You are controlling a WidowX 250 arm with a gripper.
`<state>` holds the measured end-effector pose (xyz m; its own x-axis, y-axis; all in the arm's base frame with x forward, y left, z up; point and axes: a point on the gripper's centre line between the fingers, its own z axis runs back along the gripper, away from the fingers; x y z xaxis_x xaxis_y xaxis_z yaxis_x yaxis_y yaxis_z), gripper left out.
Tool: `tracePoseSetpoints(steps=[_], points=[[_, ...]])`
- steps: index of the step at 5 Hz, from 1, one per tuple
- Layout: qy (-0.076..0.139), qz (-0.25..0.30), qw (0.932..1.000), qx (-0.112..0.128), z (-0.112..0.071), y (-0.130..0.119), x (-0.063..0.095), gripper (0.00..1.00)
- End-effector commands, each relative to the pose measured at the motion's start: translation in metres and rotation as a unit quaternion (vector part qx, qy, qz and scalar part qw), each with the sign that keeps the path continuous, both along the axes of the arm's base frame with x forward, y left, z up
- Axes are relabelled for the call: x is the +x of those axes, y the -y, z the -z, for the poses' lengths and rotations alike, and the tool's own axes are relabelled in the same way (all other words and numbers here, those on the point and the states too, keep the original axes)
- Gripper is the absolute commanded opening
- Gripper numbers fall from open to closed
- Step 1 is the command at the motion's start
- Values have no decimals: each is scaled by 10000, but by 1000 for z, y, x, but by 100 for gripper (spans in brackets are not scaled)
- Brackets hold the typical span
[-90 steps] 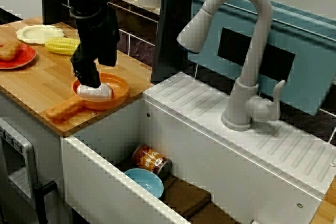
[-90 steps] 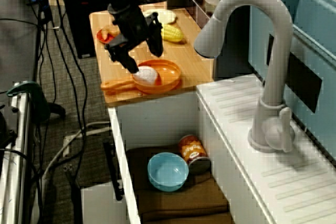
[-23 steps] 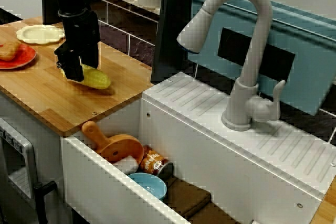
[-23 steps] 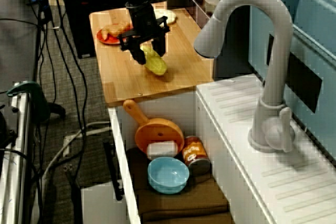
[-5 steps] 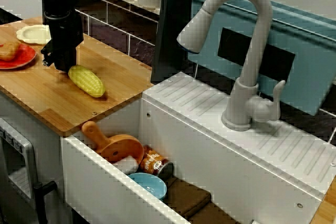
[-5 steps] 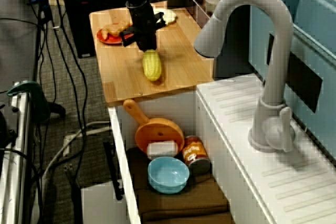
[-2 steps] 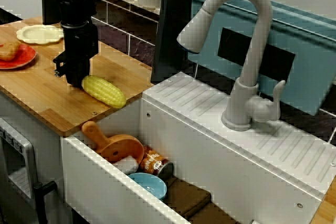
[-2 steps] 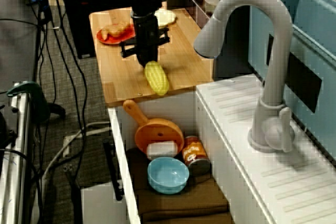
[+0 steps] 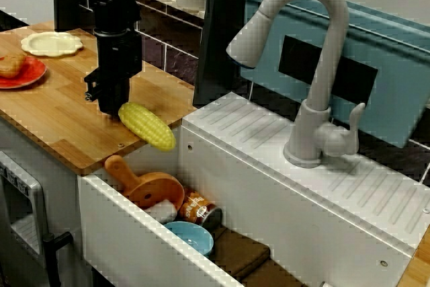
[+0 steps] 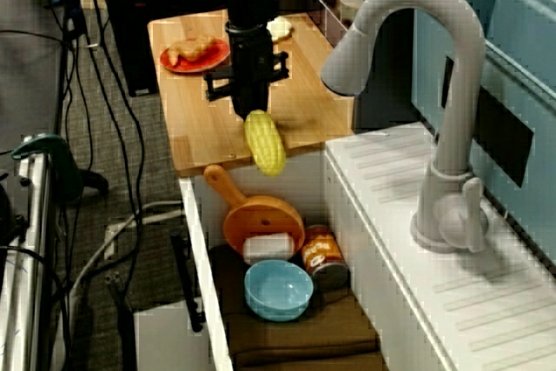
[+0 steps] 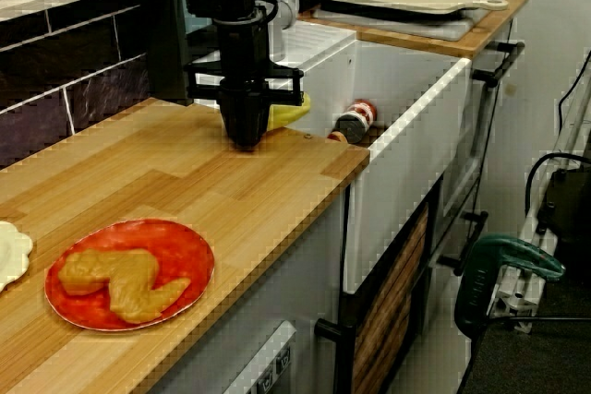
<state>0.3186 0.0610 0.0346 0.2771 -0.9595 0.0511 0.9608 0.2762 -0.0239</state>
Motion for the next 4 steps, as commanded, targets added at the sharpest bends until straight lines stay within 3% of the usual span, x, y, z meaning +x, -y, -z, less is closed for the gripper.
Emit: tracePoseSetpoints(steps=[1, 4], points=[[311, 150, 9993, 123, -25, 18, 0, 0], [372, 40, 9993, 44, -35, 9, -1, 0]])
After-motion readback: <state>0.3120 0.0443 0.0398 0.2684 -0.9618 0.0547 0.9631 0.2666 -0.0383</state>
